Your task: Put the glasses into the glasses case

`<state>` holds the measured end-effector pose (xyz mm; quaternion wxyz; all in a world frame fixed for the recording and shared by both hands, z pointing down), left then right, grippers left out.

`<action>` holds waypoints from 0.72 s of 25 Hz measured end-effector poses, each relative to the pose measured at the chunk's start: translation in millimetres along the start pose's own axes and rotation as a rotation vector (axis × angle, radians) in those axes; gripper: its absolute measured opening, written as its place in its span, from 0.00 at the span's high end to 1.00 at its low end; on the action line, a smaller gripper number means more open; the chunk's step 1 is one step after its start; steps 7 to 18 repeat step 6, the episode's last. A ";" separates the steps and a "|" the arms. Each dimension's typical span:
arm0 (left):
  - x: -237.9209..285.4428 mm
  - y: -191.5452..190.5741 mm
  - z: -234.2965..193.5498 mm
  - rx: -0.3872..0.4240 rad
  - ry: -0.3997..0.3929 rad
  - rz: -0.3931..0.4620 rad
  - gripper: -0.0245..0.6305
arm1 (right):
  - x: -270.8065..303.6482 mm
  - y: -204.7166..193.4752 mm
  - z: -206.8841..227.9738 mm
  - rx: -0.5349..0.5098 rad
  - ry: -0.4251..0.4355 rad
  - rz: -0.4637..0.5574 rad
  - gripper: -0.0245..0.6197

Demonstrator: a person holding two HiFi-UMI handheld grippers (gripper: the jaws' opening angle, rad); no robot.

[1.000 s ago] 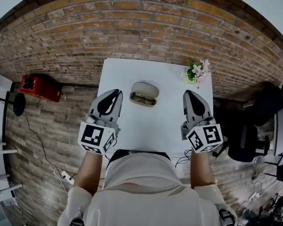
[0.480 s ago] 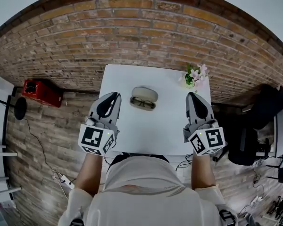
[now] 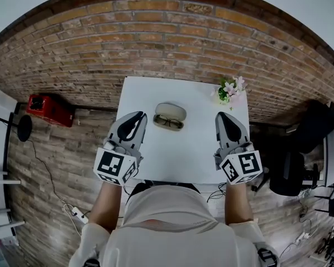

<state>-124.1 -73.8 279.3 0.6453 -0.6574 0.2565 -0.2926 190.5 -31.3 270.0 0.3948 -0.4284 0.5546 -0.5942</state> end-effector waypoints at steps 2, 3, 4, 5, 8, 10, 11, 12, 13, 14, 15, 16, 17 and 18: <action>0.1 -1.0 0.3 -0.002 -0.004 0.001 0.91 | 0.7 -1.3 -1.3 -0.002 0.008 -0.002 0.88; 0.1 -1.1 -0.1 -0.003 -0.005 0.000 0.91 | 1.4 -1.7 -2.2 -0.003 0.011 -0.003 0.88; 0.0 -1.1 -0.6 -0.002 -0.005 -0.001 0.91 | 2.2 -2.0 -3.0 -0.004 0.014 -0.003 0.88; -0.1 -1.0 -1.2 -0.002 -0.005 -0.002 0.91 | 3.1 -2.3 -3.9 -0.006 0.017 -0.004 0.88; -0.1 -0.9 -1.9 -0.001 -0.005 -0.002 0.91 | 4.0 -2.5 -4.8 -0.008 0.020 -0.004 0.88; -0.1 -0.9 -1.9 -0.001 -0.005 -0.002 0.91 | 4.0 -2.5 -4.8 -0.008 0.020 -0.004 0.88; -0.1 -0.9 -1.9 -0.001 -0.005 -0.002 0.91 | 4.0 -2.5 -4.8 -0.008 0.020 -0.004 0.88; -0.1 -0.9 -1.9 -0.001 -0.005 -0.002 0.91 | 4.0 -2.5 -4.8 -0.008 0.020 -0.004 0.88; -0.1 -0.9 -1.9 -0.001 -0.005 -0.002 0.91 | 4.0 -2.5 -4.8 -0.008 0.020 -0.004 0.88; -0.1 -0.9 -1.9 -0.001 -0.005 -0.002 0.91 | 4.0 -2.5 -4.8 -0.008 0.020 -0.004 0.88; -0.1 -0.9 -1.9 -0.001 -0.005 -0.002 0.91 | 4.0 -2.5 -4.8 -0.008 0.020 -0.004 0.88; -0.1 -0.9 -1.9 -0.001 -0.005 -0.002 0.91 | 4.0 -2.5 -4.8 -0.008 0.020 -0.004 0.88; -0.1 -0.9 -1.9 -0.001 -0.005 -0.002 0.91 | 4.0 -2.5 -4.8 -0.008 0.020 -0.004 0.88; -0.1 -0.9 -1.9 -0.001 -0.005 -0.002 0.91 | 4.0 -2.5 -4.8 -0.008 0.020 -0.004 0.88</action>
Point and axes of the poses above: the fingertips, and each gripper's own axes: x forward along the fingers, z to its right, y out of its top, the point moved 10 cm from there along -x, backward along the fingers, and after that the axes turned 2 degrees about -y, right-handed, at the moved point
